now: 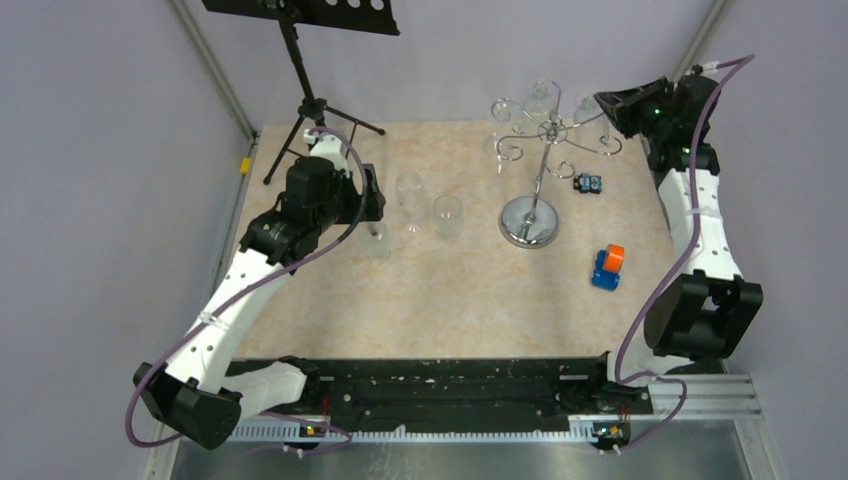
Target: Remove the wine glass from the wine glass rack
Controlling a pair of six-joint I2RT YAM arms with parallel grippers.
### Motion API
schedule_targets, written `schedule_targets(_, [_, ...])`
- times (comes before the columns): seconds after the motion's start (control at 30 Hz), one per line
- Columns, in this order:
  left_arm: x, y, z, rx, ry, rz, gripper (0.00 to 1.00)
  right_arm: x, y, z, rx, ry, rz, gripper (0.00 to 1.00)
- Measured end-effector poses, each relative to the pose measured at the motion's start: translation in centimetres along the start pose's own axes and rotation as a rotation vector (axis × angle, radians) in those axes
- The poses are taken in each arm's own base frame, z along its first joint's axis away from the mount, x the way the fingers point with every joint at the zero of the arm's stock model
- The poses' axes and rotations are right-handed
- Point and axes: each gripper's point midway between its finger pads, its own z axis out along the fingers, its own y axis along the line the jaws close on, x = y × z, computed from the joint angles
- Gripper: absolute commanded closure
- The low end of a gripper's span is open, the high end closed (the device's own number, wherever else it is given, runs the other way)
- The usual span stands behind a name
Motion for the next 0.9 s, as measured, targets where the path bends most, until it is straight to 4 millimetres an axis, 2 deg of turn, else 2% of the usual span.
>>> schedule_targets(0.17, [0.0, 0.0, 0.0, 0.000, 0.000, 0.000, 0.03, -0.5, -0.3, -0.1, 0.024, -0.034, 0.000, 1.00])
schedule_targets(0.5, [-0.1, 0.0, -0.1, 0.001, -0.004, -0.001, 0.03, -1.7, -0.5, -2.6, 0.057, -0.159, -0.004, 1.00])
schedule_targets(0.9, [-0.2, 0.0, -0.4, 0.004, -0.011, -0.001, 0.03, -2.8, -0.2, -3.9, 0.071, -0.236, 0.013, 1.00])
